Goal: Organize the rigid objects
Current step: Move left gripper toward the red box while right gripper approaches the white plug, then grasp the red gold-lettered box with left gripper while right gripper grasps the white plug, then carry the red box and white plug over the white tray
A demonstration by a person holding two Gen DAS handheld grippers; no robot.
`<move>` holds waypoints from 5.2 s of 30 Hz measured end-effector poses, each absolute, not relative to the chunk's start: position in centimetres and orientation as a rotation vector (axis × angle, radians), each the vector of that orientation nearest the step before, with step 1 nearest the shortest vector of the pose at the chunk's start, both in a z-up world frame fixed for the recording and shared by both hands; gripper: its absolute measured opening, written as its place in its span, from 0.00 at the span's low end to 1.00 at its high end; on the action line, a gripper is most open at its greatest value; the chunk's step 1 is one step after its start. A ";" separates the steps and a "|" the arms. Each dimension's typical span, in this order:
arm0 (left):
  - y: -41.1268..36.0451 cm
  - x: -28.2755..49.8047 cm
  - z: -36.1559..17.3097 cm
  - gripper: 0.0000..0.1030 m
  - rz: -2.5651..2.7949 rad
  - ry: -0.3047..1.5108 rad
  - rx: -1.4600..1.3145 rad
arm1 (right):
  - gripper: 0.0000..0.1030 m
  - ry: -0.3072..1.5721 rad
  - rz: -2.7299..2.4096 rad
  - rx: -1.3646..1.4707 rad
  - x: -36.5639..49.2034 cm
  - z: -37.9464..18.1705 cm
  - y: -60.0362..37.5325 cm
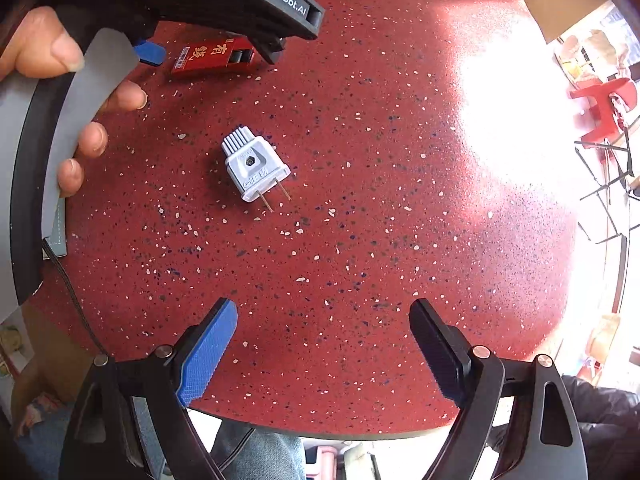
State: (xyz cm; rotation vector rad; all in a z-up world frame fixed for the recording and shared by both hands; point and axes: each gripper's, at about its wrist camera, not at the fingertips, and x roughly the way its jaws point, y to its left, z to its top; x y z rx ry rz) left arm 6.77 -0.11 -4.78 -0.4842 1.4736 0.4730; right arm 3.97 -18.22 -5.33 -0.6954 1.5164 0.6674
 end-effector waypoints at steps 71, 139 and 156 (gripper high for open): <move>3.4 -12.3 7.1 0.70 0.246 1.280 -0.492 | 0.31 1.447 0.785 -0.618 1.8 1.7 -10.2; 20.1 -21.1 4.0 0.70 0.593 1.208 -0.592 | 0.31 1.404 1.084 -0.703 -12.0 3.4 9.9; 20.1 -19.4 2.1 0.70 0.572 1.257 -0.594 | 0.31 1.469 1.062 -0.693 -13.0 1.0 9.8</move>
